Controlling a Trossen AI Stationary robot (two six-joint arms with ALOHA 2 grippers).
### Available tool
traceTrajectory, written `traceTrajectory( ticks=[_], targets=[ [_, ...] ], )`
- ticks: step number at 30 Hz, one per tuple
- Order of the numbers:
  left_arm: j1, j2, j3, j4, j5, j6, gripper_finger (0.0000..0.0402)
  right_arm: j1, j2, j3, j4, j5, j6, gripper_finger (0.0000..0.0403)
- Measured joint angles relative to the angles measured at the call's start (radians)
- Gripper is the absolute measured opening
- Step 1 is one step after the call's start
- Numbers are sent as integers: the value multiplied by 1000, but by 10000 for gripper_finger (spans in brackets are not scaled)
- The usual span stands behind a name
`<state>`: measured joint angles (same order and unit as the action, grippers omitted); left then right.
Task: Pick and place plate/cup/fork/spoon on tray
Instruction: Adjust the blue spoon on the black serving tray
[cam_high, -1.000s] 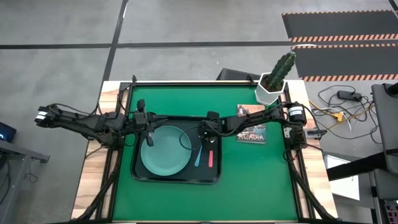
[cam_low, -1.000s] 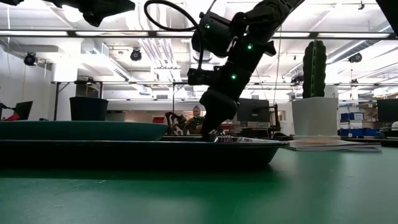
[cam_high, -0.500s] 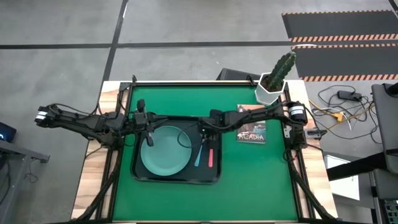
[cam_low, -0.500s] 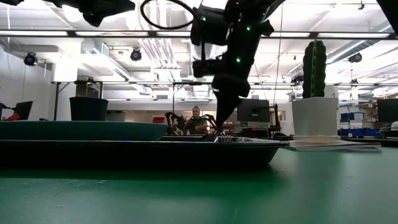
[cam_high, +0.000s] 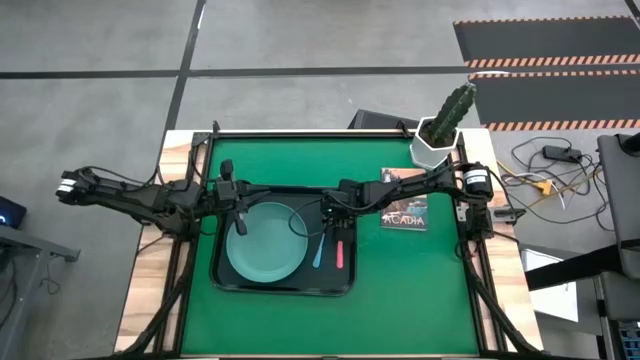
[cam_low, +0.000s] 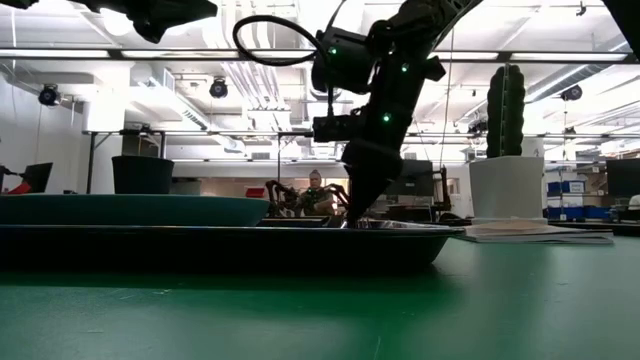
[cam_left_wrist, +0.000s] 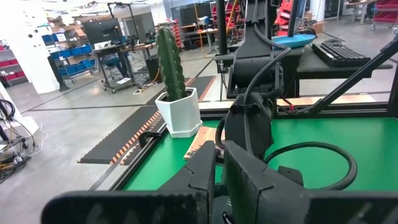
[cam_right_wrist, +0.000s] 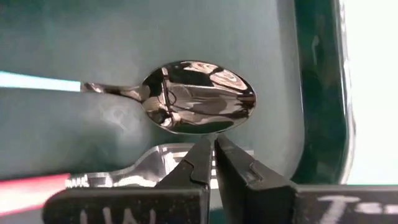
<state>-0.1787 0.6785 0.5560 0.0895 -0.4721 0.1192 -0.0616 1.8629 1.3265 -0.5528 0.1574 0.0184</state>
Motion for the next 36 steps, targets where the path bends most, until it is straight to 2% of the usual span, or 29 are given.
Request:
traceTrajectory(
  ticks=[10, 22, 36],
  targets=[
    [0, 0, 0, 0, 0, 0, 17, 0, 0, 4, 65, 0, -3, 9],
    [0, 0, 0, 0, 0, 0, 17, 0, -2, -5, 13, 1, 12, 9],
    [0, 0, 0, 0, 0, 0, 17, 0, -2, -21, 161, 8, 7, 9]
  ],
)
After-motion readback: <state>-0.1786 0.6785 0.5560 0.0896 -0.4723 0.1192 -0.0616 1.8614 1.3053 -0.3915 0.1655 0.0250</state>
